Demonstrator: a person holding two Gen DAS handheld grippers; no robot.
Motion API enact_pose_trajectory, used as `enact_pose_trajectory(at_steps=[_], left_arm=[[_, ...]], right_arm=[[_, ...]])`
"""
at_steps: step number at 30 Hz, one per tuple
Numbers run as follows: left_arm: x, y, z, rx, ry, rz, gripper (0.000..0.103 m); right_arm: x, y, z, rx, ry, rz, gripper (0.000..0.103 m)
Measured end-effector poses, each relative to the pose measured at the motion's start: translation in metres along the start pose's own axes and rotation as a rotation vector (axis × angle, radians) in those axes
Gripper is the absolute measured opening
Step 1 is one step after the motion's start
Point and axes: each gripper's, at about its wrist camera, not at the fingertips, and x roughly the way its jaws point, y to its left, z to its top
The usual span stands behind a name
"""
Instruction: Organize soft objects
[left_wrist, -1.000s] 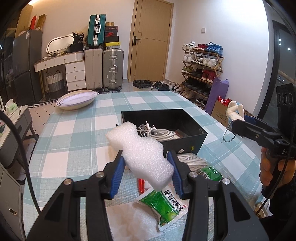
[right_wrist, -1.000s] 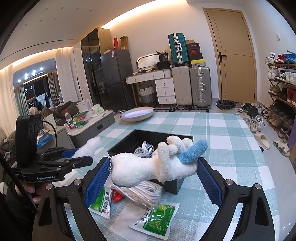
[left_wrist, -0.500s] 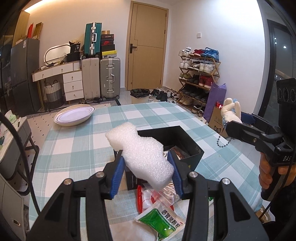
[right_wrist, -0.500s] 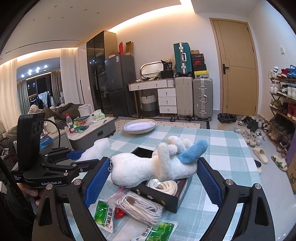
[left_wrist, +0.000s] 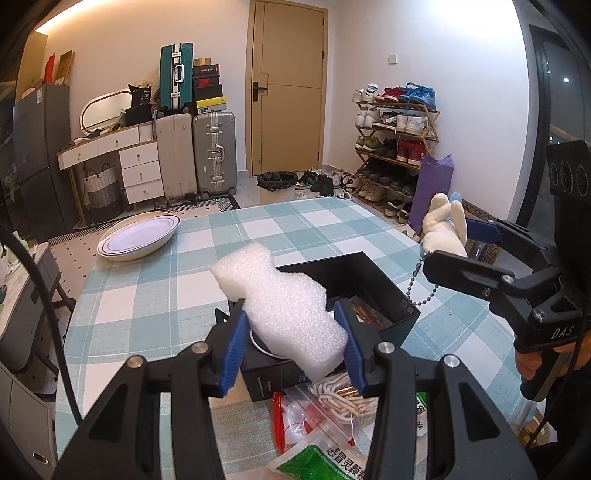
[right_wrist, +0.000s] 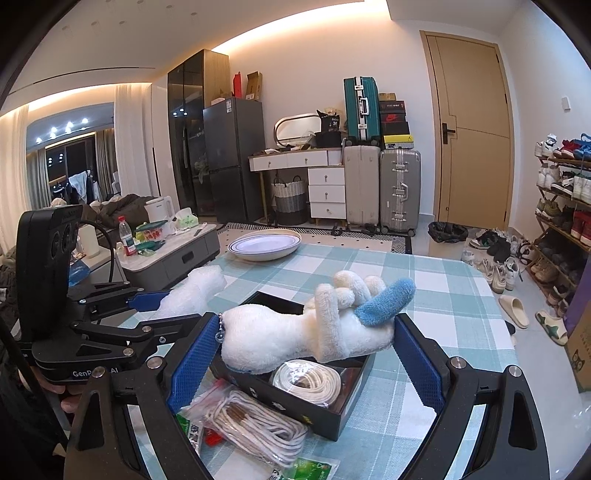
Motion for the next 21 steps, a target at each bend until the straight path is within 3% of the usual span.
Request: enact_pose_trajectory(at_steps=[21], left_arm=[[0.045,0.008,-0.003,0.018,0.07,0.021,0.046]], right_arm=[[0.058,-0.004,-0.001,-0.057,0.095,-0.034,0.094]])
